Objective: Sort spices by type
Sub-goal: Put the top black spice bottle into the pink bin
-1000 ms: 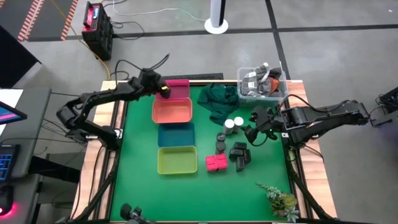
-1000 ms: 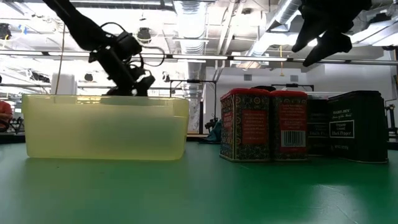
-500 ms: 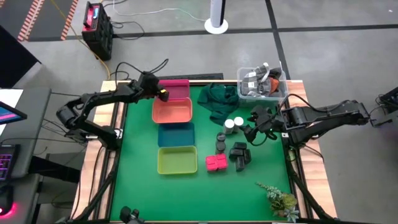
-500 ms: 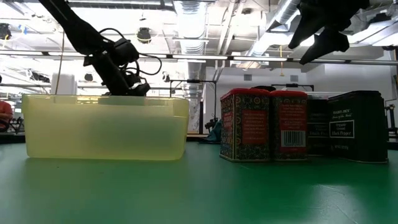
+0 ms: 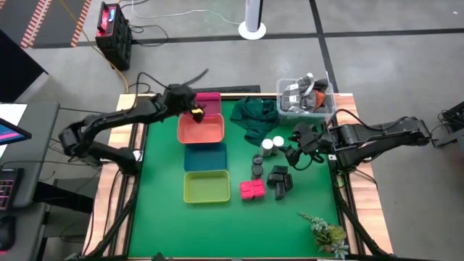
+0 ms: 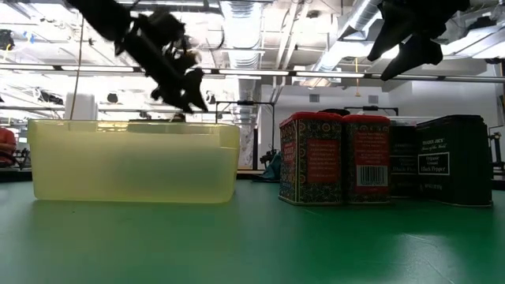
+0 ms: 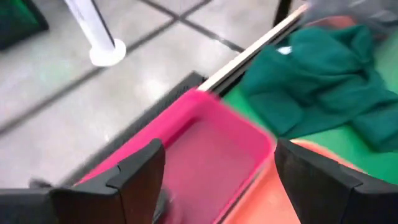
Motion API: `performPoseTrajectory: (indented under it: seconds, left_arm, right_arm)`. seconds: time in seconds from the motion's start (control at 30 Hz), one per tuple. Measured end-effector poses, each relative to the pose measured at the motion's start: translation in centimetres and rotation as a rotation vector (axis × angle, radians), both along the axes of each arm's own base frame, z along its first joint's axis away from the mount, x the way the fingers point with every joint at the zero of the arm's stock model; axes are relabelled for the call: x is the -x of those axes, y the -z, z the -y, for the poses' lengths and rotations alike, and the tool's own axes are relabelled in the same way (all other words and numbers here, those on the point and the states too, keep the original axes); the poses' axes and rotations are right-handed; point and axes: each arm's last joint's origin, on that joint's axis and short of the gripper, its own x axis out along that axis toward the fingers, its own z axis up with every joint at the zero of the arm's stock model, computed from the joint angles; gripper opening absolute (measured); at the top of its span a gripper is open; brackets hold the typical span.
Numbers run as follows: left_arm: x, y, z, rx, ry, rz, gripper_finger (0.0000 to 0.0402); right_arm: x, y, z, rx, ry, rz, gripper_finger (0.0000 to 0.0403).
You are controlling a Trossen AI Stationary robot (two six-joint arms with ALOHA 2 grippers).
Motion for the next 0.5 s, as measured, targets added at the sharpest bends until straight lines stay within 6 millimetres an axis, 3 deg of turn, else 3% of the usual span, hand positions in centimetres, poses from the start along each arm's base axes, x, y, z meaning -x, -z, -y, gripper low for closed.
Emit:
performPoseTrajectory:
  seconds: [0.13,0.3,0.5]
  left_arm:
    - [-2.0,-1.1,3.4,-0.005,0.044,-0.013,0.029]
    - [-4.6,-2.4,8.5,0.103,0.235,0.18,0.029]
    - [-8.3,-1.0,13.4,0.275,0.317,0.242,0.029]
  right_arm:
    - [0.0,0.0,0.0,0.012,-0.013,-0.005,0.0327]
    - [0.0,0.0,-0.1,0.022,-0.042,-0.012,0.0327]
    - [0.0,0.0,-0.6,-0.019,-0.106,-0.02,0.0327]
